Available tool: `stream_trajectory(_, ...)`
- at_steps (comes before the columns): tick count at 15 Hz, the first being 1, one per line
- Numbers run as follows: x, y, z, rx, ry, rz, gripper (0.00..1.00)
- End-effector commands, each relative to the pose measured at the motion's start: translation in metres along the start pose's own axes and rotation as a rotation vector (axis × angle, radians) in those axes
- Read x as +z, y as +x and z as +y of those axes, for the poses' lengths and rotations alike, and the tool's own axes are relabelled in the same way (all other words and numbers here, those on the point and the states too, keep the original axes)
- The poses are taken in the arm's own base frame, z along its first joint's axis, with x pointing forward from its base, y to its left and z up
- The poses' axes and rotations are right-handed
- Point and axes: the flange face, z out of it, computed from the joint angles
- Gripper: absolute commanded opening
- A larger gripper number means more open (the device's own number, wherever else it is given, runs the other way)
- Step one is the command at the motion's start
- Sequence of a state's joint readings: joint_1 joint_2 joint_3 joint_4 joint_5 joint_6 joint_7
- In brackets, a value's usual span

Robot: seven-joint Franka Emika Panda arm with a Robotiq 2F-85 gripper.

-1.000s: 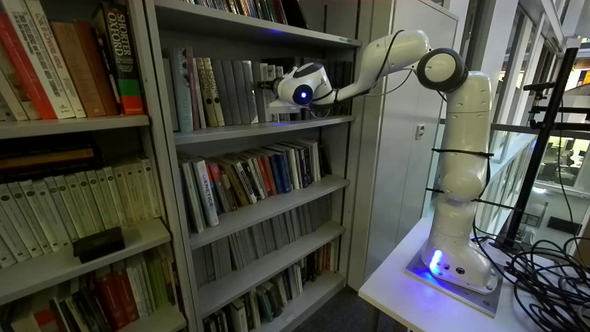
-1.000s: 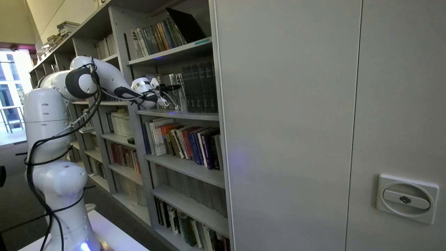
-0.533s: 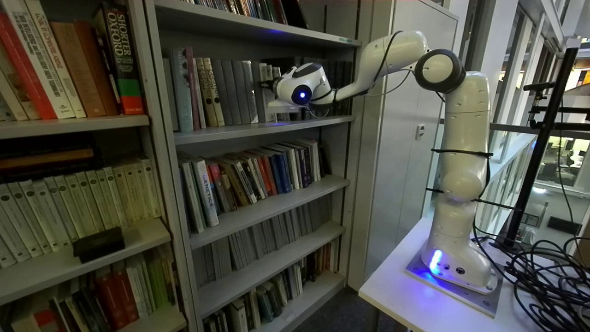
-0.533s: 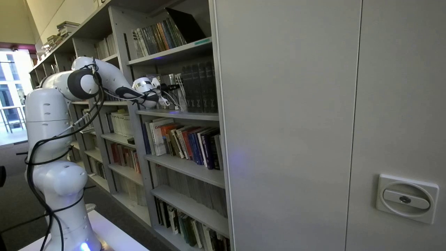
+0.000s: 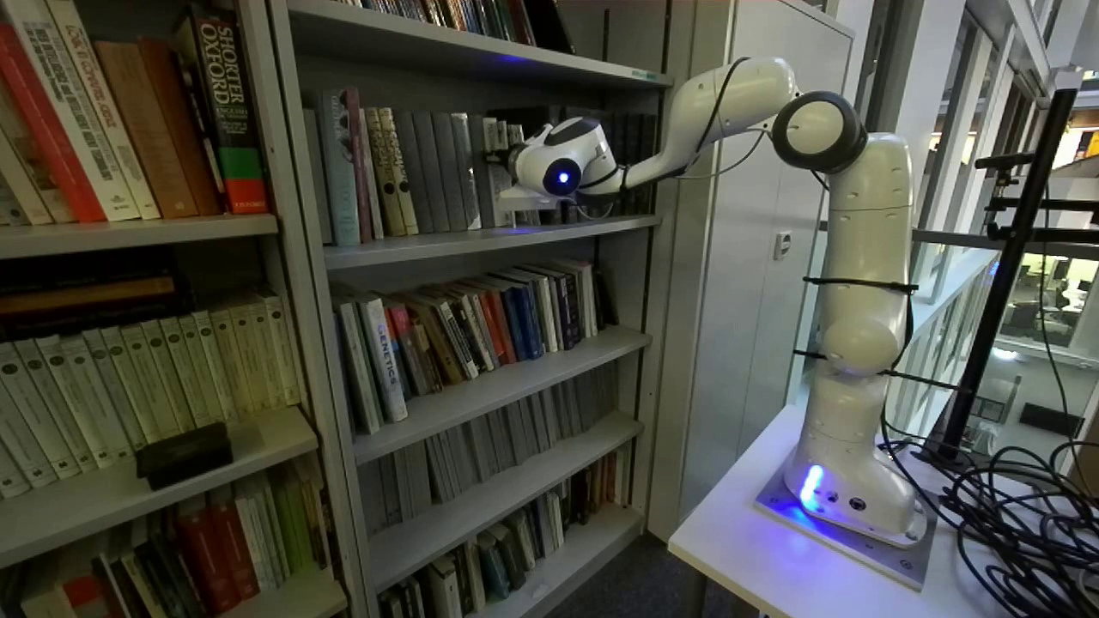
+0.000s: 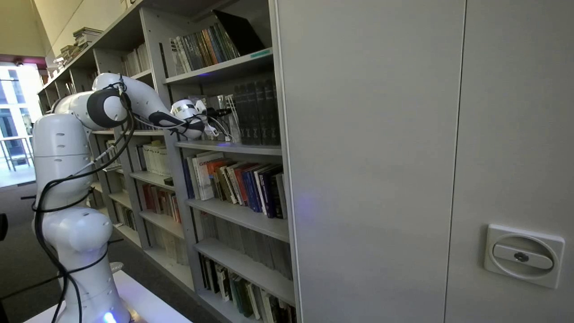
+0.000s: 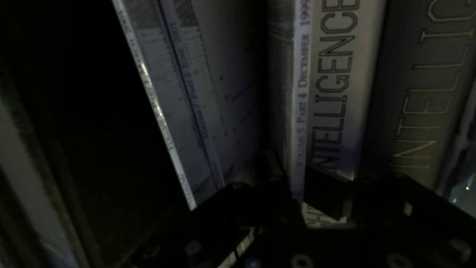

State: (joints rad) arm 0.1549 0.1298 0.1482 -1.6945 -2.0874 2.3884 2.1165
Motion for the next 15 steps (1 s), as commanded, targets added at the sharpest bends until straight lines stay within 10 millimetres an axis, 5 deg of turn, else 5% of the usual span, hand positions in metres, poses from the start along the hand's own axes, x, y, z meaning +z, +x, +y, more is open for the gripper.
stream_trajectory(1,0.007,0.01,0.005,0.014,0.022,0.039,0.02)
stream_trajectory(15,-0.008,0.017,0.014,0.023,0.027,0.053,0.02)
